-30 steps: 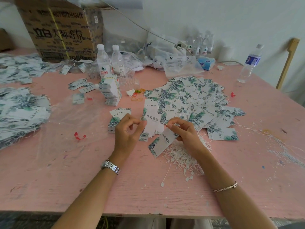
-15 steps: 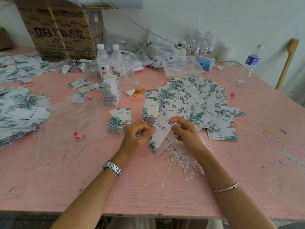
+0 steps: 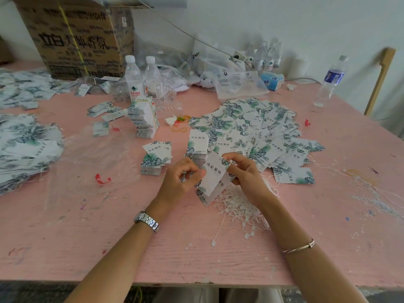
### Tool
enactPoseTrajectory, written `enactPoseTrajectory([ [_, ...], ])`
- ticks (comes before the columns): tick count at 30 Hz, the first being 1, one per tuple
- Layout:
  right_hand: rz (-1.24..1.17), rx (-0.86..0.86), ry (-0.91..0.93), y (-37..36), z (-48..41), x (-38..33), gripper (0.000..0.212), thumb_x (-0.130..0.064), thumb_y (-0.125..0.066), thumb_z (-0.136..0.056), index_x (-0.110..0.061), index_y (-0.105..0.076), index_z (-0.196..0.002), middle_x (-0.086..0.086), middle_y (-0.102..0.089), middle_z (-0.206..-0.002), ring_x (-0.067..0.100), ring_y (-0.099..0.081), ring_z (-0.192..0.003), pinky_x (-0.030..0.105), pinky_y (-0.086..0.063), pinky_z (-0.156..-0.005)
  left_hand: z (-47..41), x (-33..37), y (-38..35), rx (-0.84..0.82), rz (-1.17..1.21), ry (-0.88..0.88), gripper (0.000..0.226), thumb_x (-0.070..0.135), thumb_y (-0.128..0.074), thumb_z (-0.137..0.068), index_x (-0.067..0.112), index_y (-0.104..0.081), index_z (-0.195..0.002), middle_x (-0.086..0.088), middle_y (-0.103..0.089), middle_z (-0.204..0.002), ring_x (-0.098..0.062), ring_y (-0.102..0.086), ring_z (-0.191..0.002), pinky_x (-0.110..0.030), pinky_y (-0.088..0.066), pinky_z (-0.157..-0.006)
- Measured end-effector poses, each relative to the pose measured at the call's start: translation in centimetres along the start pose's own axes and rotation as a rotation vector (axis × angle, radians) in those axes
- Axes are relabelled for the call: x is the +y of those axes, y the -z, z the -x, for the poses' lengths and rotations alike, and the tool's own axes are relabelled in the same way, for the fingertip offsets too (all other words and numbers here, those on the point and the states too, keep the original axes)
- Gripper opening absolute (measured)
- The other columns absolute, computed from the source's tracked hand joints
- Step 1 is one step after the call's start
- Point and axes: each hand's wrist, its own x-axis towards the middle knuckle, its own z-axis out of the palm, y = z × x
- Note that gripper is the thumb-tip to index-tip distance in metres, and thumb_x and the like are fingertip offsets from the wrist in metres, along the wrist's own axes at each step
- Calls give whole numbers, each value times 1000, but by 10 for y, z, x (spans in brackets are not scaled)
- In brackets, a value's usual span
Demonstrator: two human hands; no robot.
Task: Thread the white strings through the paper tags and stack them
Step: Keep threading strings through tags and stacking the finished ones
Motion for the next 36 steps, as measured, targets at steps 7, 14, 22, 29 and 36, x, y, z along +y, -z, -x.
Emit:
enactPoseTrajectory([
  [7,-1,-4,-1,2,-1,1,25,-13,-56,-85,-30,-74,-82,22,-47,-86,15,-25,-57,21,-19,-49,0,1,-1,-3,-1,-7,34,40,-69,-84,7,-69,-74,-4,-58,-77,-15,-46,-68,-24,-36,-66],
  [14,12,-36,-39,4,-2,2,19,-5,-53,-77,-15,-69,-81,4,-52,-64,8,-28,-51,15,-24,-46,4,7,-3,-12,-118,-15,40,49,-70,-81,10,-72,-71,0,-64,-75,-25,-54,-69,-41,-43,-64],
  [22,-27,-62,-25,3,-2,0,10,-11,-63,-78,-16,-71,-74,-4,-58,-77,5,-36,-52,15,-25,-46,6,17,-9,165,-347,-199,43,50,-71,-82,14,-66,-105,7,-54,-97,-2,-50,-76,-13,-40,-66],
  [29,1,-90,10,3,-1,2,13,-6,-64,-81,-16,-73,-78,-8,-59,-82,2,-42,-55,13,-27,-47,5,17,-25,254,-371,-428,22,28,-72,-90,10,-75,-101,-2,-55,-100,5,-51,-95,-10,-43,-81],
  [36,50,-127,38,5,-3,5,11,-15,-68,-86,-24,-75,-83,-3,-58,-81,8,-38,-58,17,-24,-48,6,17,-25,271,-379,-401,20,25,-69,-91,7,-75,-96,3,-54,-98,6,-50,-93,-11,-43,-81],
])
